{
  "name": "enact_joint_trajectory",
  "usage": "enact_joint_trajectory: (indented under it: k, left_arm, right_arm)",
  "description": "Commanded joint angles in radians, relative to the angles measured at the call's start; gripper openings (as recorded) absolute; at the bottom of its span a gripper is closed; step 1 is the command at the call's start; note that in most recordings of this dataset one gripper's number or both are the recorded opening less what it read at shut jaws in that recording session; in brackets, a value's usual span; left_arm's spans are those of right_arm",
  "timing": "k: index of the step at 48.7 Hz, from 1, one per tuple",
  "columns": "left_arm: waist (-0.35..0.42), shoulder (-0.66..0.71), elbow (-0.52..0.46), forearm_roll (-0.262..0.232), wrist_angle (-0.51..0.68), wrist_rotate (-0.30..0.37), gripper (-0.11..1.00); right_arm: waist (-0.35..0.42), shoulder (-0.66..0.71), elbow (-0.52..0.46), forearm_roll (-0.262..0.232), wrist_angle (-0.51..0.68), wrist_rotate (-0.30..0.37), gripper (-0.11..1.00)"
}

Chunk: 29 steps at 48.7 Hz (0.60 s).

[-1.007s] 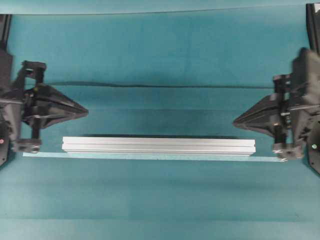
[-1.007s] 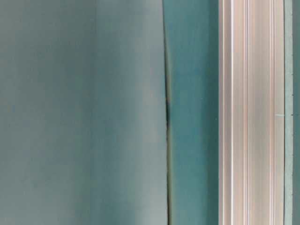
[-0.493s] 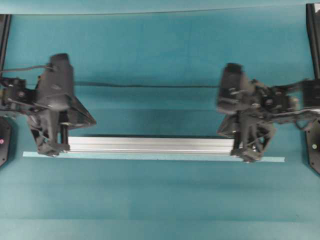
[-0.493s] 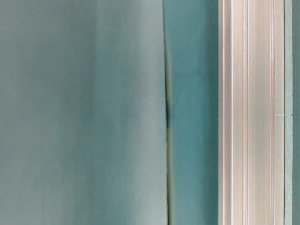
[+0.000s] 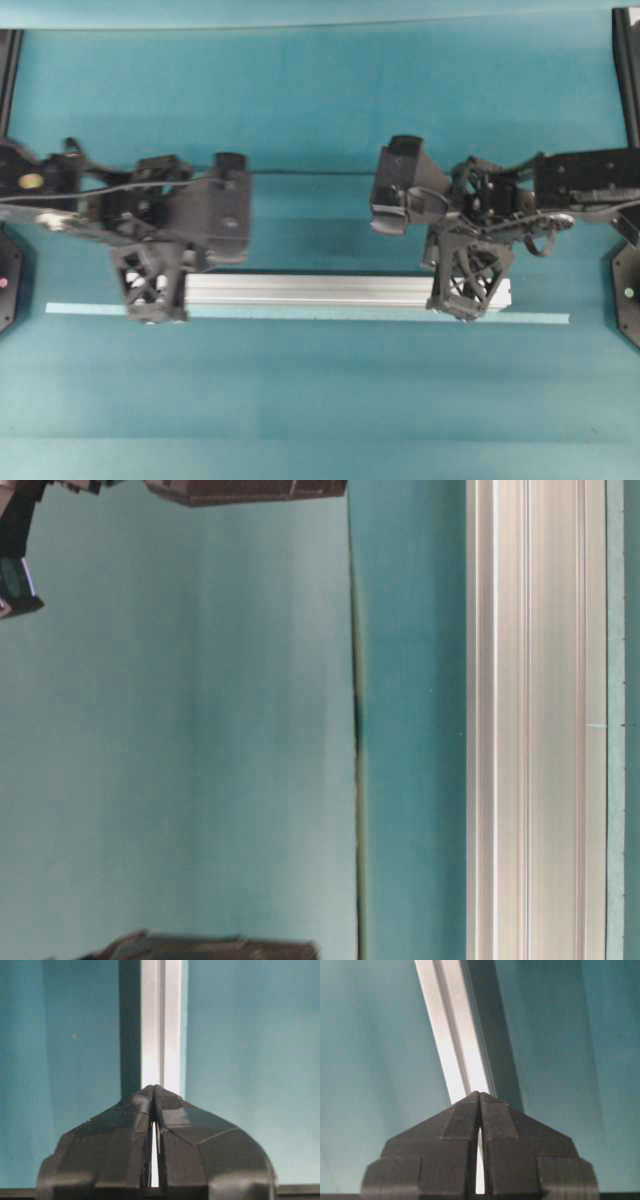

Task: Lift the metal rail with both hands.
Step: 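Lower both grippers around the rail and close them on it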

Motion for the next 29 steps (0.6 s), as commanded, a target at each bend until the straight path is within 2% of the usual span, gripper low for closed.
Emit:
enact_joint_trajectory:
  k: [1,11,20,25,29]
  left_arm:
    - [0.012,0.012,-0.026,0.005,-0.002,-0.002,-0.01]
    - [0.017,0.011,-0.018,0.005,-0.015,-0.009,-0.01]
    - [0.018,0.012,-0.018,0.005,-0.021,-0.009,0.0]
    - [0.018,0.017,-0.014,0.005,-0.021,-0.009,0.12]
    - [0.015,0.017,-0.005,0.005,-0.032,-0.005,0.31]
  right_arm:
    - [-0.003,0.012,-0.021,-0.009,0.018,-0.02,0.01]
    - [-0.005,0.031,-0.041,-0.009,0.037,-0.084,0.01]
    - [-0.005,0.064,-0.061,-0.005,0.02,-0.109,0.04]
    - [-0.005,0.074,-0.064,0.002,0.011,-0.109,0.16]
    - [-0.003,0.078,-0.061,0.017,0.014,-0.11,0.36]
